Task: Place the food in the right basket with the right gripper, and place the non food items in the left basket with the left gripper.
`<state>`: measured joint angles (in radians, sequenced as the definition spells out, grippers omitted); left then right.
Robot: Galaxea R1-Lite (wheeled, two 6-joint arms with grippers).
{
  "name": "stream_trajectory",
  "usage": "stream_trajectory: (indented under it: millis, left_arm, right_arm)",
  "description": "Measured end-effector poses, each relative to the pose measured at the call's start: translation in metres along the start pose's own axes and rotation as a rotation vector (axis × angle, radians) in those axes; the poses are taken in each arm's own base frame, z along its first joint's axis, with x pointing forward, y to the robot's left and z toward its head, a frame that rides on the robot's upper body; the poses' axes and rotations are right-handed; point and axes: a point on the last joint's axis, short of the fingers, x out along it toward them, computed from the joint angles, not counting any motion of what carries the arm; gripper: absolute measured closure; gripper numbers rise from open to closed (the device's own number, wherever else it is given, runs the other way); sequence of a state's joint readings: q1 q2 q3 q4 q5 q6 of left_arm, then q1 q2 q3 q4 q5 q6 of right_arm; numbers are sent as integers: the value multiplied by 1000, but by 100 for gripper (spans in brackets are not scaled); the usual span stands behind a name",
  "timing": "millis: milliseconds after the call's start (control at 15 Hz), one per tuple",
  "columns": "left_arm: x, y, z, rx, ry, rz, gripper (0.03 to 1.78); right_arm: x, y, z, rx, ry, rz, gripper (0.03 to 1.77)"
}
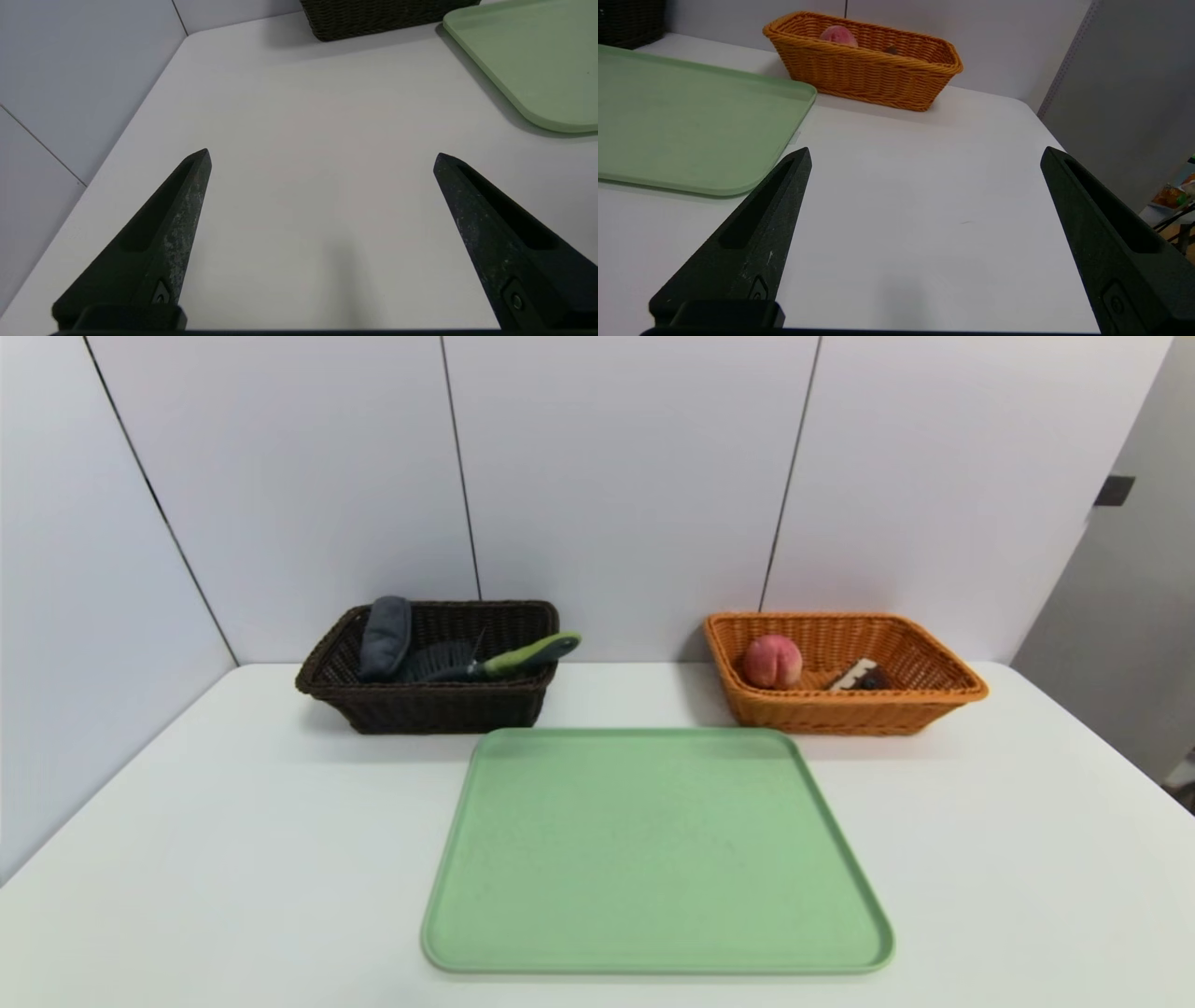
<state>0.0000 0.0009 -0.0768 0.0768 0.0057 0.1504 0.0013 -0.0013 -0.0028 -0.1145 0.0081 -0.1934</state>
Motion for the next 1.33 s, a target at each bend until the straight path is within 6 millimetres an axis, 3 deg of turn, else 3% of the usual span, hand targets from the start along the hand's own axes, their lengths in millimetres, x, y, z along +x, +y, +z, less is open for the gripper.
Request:
stream_trajectory:
  millis: [400, 1333]
  left_arm:
    - [4, -2, -12, -97, 39, -21, 12]
    - [4, -2, -13, -141, 43, -14, 12]
  right_arm:
    - [-1, 3, -14, 75, 130, 35, 11]
    - [-1, 3, -13, 110, 123, 22, 11]
